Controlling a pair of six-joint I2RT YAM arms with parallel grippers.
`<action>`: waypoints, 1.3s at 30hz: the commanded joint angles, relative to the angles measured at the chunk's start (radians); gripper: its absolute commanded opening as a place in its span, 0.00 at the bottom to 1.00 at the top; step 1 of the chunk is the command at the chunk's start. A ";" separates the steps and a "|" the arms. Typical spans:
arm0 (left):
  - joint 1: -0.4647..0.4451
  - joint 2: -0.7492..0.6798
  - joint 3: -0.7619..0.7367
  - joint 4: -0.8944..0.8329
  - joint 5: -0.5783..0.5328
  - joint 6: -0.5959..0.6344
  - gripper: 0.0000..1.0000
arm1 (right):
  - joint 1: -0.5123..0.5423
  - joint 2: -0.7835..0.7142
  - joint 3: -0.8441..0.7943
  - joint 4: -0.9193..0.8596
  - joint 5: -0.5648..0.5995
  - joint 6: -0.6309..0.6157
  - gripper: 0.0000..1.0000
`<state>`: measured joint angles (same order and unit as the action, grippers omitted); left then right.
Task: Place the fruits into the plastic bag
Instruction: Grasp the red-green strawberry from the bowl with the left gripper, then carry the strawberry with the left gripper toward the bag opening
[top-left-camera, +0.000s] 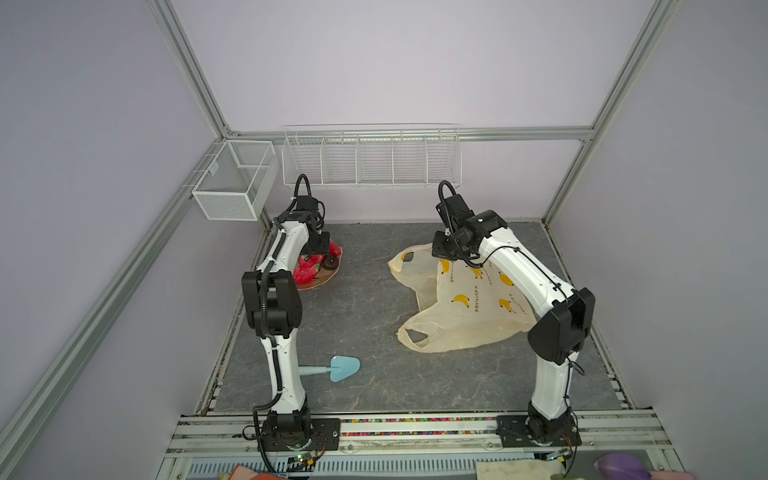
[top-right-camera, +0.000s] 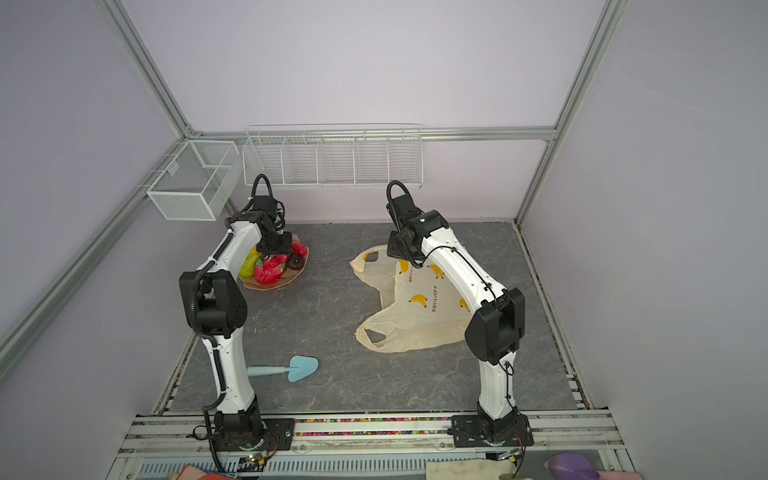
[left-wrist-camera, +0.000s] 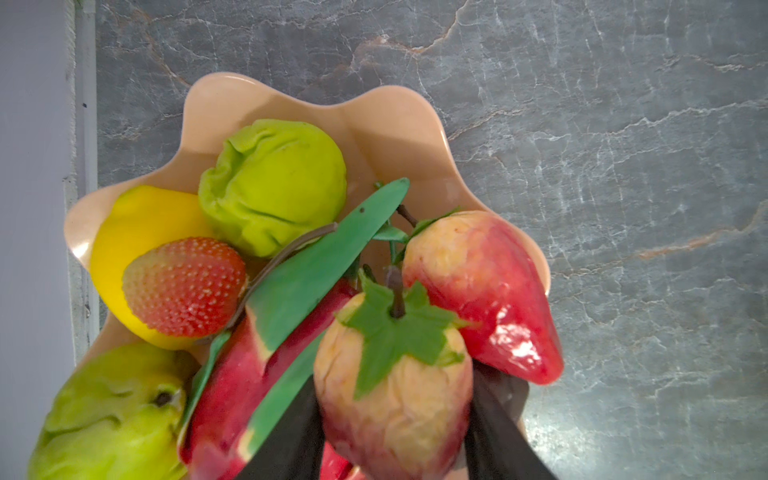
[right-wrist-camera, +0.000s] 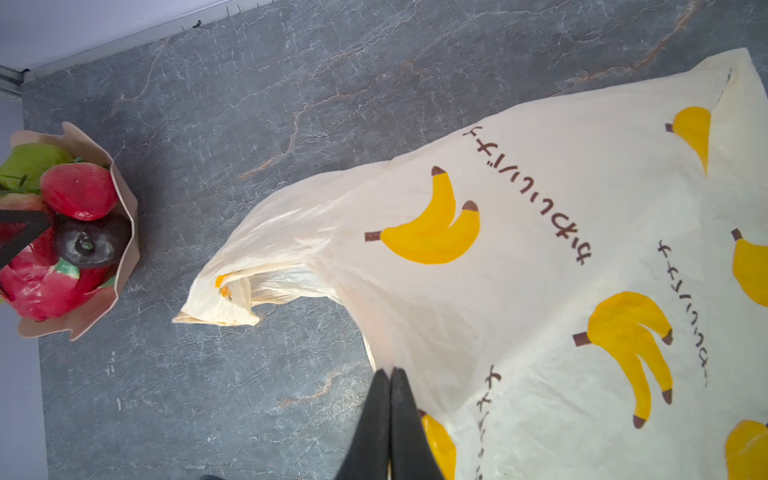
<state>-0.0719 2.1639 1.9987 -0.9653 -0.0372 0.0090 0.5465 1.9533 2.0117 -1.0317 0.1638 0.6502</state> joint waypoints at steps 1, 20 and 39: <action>0.004 -0.028 -0.015 0.005 0.013 0.003 0.43 | -0.003 0.009 0.019 -0.025 0.011 -0.008 0.06; -0.096 -0.419 -0.304 0.121 0.228 0.038 0.32 | -0.004 0.007 0.033 -0.035 0.014 -0.019 0.06; -0.530 -0.562 -0.788 0.432 0.603 -0.046 0.29 | -0.007 0.010 0.032 -0.043 -0.006 -0.025 0.06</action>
<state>-0.5789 1.5669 1.2209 -0.6243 0.4549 -0.0158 0.5446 1.9533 2.0308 -1.0580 0.1631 0.6315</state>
